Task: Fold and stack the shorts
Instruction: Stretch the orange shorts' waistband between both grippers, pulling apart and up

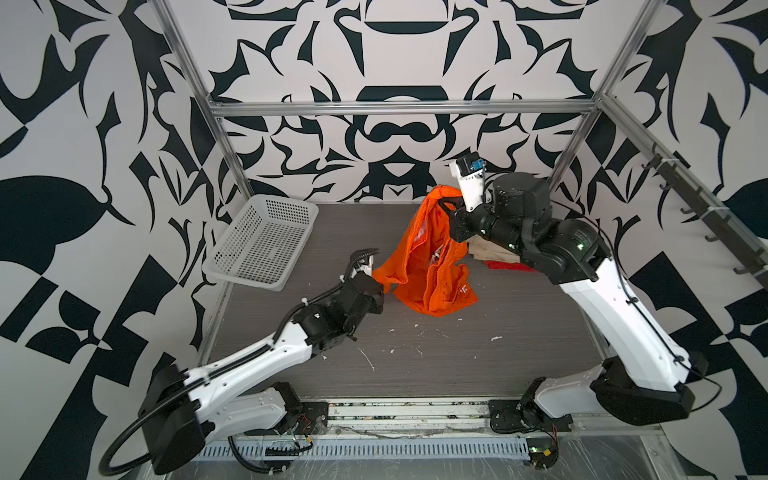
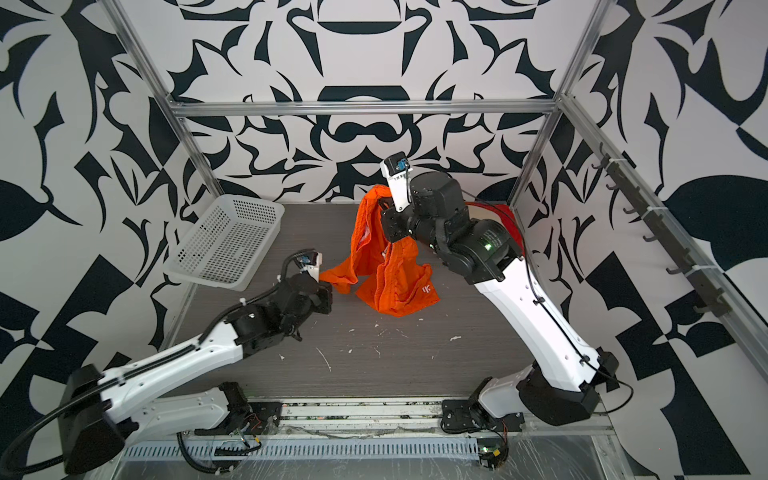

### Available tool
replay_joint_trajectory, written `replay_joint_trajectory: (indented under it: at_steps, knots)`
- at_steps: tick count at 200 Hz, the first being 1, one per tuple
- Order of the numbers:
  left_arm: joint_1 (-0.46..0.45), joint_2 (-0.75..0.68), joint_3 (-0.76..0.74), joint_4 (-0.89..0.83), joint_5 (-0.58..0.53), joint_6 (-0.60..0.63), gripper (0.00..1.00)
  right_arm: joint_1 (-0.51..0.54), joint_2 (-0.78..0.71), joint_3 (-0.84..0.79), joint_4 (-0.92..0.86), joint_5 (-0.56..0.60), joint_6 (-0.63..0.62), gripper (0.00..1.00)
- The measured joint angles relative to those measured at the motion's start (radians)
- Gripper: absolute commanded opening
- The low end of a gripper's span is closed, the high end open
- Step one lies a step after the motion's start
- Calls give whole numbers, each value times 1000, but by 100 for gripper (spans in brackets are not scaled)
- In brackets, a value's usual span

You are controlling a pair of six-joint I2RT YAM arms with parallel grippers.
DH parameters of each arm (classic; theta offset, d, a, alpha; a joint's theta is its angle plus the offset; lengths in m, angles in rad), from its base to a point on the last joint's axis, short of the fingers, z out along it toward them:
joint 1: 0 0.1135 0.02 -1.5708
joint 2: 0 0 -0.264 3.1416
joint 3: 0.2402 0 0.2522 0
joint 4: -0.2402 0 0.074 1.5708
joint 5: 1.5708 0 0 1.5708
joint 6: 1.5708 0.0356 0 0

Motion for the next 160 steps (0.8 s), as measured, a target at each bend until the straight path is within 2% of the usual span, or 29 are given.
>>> replay_joint_trajectory:
  at_steps: [38,89,133,160]
  knots:
    - [76,-120,287,-308,-61,160,0,-2,-15,108,-64,-173,-55,0]
    - [92,-69,679,-635,-135,369,0,-2,30,349,-220,-440,-83,0]
    - [93,-20,972,-796,-234,519,0,-2,32,452,-289,-645,-24,0]
    - [93,7,1118,-819,-298,635,0,-2,9,458,-288,-687,50,0]
